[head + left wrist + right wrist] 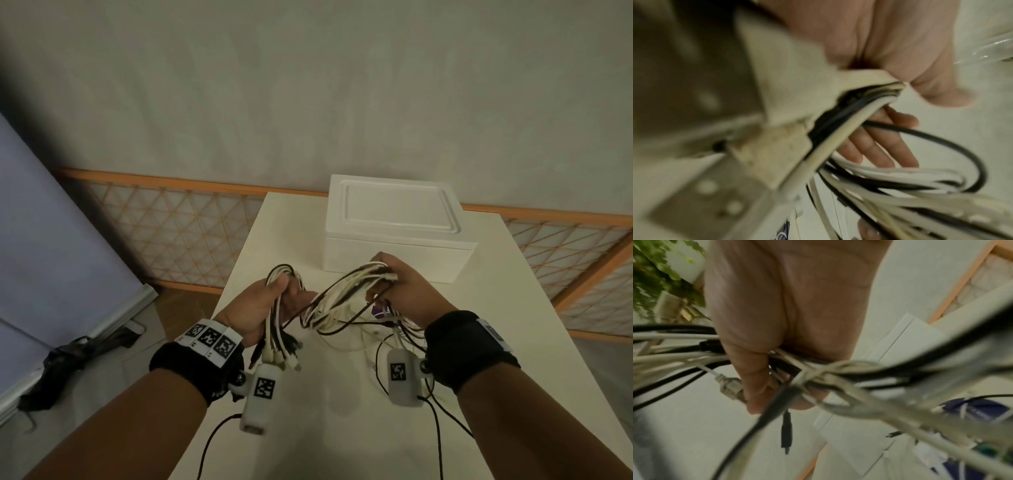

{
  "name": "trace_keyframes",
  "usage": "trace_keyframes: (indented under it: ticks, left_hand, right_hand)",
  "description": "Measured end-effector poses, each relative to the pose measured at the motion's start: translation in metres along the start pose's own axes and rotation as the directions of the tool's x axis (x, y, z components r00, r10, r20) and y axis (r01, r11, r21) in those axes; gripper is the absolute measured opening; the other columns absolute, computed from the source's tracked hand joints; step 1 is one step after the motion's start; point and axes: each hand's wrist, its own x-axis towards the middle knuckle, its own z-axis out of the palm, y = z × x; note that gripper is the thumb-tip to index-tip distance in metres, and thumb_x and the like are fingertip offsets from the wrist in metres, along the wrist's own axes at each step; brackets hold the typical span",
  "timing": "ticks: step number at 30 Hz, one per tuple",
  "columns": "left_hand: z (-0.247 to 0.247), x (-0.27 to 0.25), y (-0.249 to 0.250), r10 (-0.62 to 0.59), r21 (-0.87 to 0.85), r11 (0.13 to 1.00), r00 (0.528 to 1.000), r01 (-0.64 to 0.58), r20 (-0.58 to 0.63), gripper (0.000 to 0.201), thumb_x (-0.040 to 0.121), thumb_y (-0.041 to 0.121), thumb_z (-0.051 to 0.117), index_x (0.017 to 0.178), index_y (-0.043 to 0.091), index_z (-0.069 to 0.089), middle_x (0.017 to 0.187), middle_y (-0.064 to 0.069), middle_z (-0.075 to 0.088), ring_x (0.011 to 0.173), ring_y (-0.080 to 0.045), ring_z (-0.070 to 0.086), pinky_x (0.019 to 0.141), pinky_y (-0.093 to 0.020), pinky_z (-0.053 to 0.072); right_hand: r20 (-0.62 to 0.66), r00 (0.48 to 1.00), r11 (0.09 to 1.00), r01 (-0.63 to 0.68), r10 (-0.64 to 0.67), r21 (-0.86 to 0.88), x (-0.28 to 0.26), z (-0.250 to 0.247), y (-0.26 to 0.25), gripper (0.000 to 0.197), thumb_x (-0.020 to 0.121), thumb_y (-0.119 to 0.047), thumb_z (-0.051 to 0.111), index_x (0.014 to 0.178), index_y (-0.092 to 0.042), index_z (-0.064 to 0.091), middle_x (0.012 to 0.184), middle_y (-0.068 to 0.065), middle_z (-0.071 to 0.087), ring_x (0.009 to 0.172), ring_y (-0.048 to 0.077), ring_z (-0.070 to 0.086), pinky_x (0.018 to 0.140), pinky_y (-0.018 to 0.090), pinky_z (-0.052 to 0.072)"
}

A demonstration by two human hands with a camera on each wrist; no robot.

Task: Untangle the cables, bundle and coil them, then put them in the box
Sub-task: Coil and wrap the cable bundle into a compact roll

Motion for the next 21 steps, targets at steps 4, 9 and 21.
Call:
trace_keyframes:
  ticks: [4, 9, 21]
  left_hand:
    - [-0.006, 0.004, 0.006, 0.058, 0.236, 0.972, 0.981, -0.013, -0.186, 0.064, 0.048, 0.062, 0.085, 0.063, 0.013, 0.046, 0.047, 0.001, 0.041, 0.041, -0.011, 0.040, 0.043, -0.021, 0.039]
    - [0.003, 0.010, 0.005, 0.005, 0.435, 0.898, 0.988, 0.065, -0.157, 0.033, 0.085, 0.039, 0.059, 0.058, 0.023, 0.048, 0.048, 0.004, 0.034, 0.040, -0.010, 0.031, 0.043, -0.021, 0.031]
    - [0.014, 0.013, 0.016, 0.090, 0.150, 0.986, 0.991, -0.075, -0.095, 0.044, 0.065, 0.054, 0.079, 0.058, 0.020, 0.051, 0.044, 0.006, 0.031, 0.035, -0.007, 0.030, 0.039, -0.020, 0.034]
  right_hand:
    - [0.172, 0.980, 0.933, -0.034, 0.102, -0.357, -0.002, -0.013, 0.027, 0.035, 0.072, -0.005, 0.072, 0.097, -0.022, 0.056, 0.091, -0.001, 0.062, 0.080, 0.013, 0.060, 0.077, 0.036, 0.048]
    - [0.059, 0.994, 0.938, -0.070, 0.095, -0.338, 0.003, -0.018, -0.012, 0.064, 0.077, -0.004, 0.068, 0.133, -0.023, 0.044, 0.132, -0.004, 0.048, 0.116, 0.012, 0.049, 0.094, 0.028, 0.043]
    - [0.248, 0.894, 0.472, 0.413, -0.372, -0.779, -0.009, 0.088, 0.036, 0.018, 0.079, -0.033, 0.050, 0.068, -0.025, 0.062, 0.066, -0.010, 0.060, 0.070, 0.018, 0.057, 0.058, 0.029, 0.042]
